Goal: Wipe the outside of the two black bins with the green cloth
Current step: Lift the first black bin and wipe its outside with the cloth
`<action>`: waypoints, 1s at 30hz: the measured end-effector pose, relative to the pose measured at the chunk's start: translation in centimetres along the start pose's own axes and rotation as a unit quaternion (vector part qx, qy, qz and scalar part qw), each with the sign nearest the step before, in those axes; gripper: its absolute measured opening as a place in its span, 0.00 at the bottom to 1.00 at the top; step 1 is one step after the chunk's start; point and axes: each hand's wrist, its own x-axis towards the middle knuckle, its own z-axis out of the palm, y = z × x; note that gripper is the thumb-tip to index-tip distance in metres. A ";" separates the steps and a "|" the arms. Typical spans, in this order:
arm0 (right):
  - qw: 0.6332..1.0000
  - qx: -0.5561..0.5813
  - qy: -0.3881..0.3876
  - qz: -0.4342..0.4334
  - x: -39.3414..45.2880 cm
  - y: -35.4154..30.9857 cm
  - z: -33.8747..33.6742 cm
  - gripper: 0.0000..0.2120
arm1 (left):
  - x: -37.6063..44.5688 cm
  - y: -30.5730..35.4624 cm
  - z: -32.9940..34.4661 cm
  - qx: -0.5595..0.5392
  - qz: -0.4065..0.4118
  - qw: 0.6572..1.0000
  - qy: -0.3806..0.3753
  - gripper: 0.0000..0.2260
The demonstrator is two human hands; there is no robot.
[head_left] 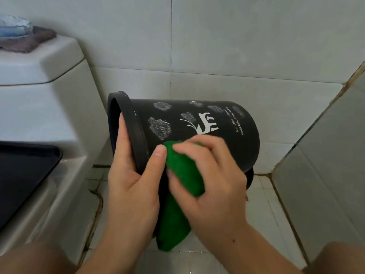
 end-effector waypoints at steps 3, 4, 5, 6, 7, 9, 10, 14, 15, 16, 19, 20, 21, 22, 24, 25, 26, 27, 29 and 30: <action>0.999 0.001 0.003 0.044 1.5 1.9 -0.3 0.12 | -0.1 -0.4 0.1 -0.008 -0.003 1.000 0.000 0.30; 0.997 -0.005 0.017 0.071 2.3 2.5 -0.6 0.13 | -0.2 -0.4 0.2 -0.005 0.000 1.000 -0.002 0.30; 0.996 -0.007 0.027 0.087 2.7 2.7 -0.8 0.13 | -0.4 -0.4 0.3 0.002 0.004 1.000 -0.005 0.30; 0.995 -0.002 0.032 0.091 2.4 2.3 -0.8 0.13 | -0.6 -0.4 0.4 0.011 0.007 1.000 -0.007 0.30; 0.996 0.003 0.028 0.086 1.6 1.6 -0.6 0.12 | -0.7 -0.4 0.5 0.021 0.010 1.000 -0.008 0.30; 0.998 0.011 0.011 0.053 -0.4 0.1 0.0 0.12 | -0.7 -0.5 0.4 0.026 0.012 1.000 -0.003 0.30; 0.999 0.013 0.005 0.034 -0.9 0.1 0.1 0.12 | -0.6 -0.6 0.3 0.024 0.010 1.000 0.000 0.30; 0.996 0.011 0.035 0.083 1.7 2.4 -0.6 0.13 | -0.4 -0.6 0.4 0.006 0.008 1.000 0.000 0.29; 0.995 0.019 0.045 0.091 1.7 2.4 -0.7 0.13 | -0.4 -0.5 0.4 0.007 0.011 1.000 -0.003 0.29; 0.995 0.028 0.044 0.087 1.1 1.8 -0.7 0.12 | -0.5 -0.4 0.4 0.010 0.014 1.000 -0.004 0.29; 1.000 0.021 -0.001 0.013 -1.7 0.1 -0.1 0.13 | -0.1 -0.3 0.2 0.003 0.016 1.000 0.003 0.29; 1.000 0.015 -0.014 -0.010 -1.6 0.4 -0.1 0.12 | 0.1 -0.4 0.1 -0.004 0.016 1.000 0.006 0.29; 1.000 0.014 -0.011 -0.006 -0.7 1.4 -0.3 0.12 | 0.4 -0.5 0.0 -0.014 0.014 1.000 0.008 0.29; 1.000 0.009 0.007 0.026 0.6 2.5 -0.5 0.12 | 0.5 -0.5 -0.1 -0.023 0.012 1.000 0.009 0.29; 0.994 -0.002 0.056 0.096 3.1 3.8 -1.4 0.11 | 0.6 -0.4 -0.1 -0.027 0.015 1.000 0.007 0.29; 0.992 -0.004 0.066 0.108 3.4 3.9 -1.6 0.11 | 0.4 -0.4 0.0 -0.021 0.018 1.000 0.004 0.29; 0.993 -0.006 0.061 0.102 2.8 3.2 -1.4 0.11 | 0.3 -0.4 0.1 -0.014 0.019 1.000 0.002 0.29; 0.996 -0.012 0.045 0.080 1.9 2.4 -1.0 0.11 | 0.2 -0.4 0.2 -0.009 0.018 1.000 -0.001 0.30; 1.000 0.001 0.006 0.024 -0.4 0.4 0.0 0.12 | 0.0 -0.7 0.2 0.000 0.014 1.000 -0.008 0.30; 1.000 0.013 -0.015 0.005 -0.8 0.2 0.2 0.12 | 0.0 -0.8 0.1 0.002 0.011 1.000 -0.008 0.30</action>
